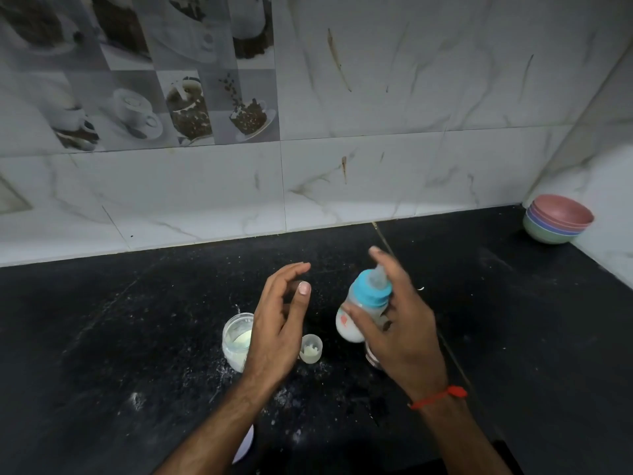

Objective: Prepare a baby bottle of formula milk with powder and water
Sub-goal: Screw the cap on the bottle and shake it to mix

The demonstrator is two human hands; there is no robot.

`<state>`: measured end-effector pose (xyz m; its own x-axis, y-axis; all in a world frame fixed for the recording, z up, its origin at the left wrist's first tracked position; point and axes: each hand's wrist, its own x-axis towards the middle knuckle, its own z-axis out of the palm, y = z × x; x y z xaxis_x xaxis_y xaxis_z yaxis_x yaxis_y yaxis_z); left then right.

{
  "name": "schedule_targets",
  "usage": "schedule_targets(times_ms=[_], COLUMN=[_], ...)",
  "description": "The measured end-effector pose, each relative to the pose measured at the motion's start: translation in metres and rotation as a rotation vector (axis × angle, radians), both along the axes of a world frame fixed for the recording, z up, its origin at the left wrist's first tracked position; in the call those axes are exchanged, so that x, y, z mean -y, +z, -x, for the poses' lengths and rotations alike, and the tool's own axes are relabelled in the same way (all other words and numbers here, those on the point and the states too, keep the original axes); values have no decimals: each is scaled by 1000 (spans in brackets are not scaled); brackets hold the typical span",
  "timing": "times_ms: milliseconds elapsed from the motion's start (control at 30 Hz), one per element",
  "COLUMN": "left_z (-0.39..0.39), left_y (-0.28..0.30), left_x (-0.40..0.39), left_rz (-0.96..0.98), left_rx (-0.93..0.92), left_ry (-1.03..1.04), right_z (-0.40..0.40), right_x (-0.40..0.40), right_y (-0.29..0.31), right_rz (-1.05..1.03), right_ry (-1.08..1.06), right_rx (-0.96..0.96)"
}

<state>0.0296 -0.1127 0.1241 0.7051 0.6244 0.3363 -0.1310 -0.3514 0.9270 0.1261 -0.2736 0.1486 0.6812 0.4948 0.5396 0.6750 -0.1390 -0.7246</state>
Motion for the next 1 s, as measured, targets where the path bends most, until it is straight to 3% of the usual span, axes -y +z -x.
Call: schedule_targets(times_ms=[133, 233, 300, 367, 467, 533, 633, 833, 967, 1000], left_z=[-1, -4, -3, -3, -3, -4, -5, -5, -5, -5], left_y=[-1, 0, 2, 1, 0, 0, 2, 1, 2, 3], left_x=[-3, -2, -1, -3, -4, -4, -3, -4, -2, -1], left_rz=[16, 11, 6, -4, 9, 3, -4, 13, 7, 5], left_rx=[-4, -1, 2, 6, 5, 6, 2, 4, 1, 6], left_ry=[10, -1, -13, -7, 3, 8, -5, 6, -2, -6], right_z=[9, 6, 6, 9, 13, 11, 12, 13, 8, 9], right_x=[-4, -9, -5, -5, -5, -8, -8, -3, -8, -6], right_y=[7, -15, -23, -13, -2, -10, -21, 2, -22, -24], right_rz=[-350, -22, 53, -79, -339, -232, 35, -401, 5, 24], right_ry=[-59, 30, 49, -25, -144, -125, 4, -98, -18, -23], right_rx=[24, 10, -23, -41, 76, 120, 30, 216, 81, 82])
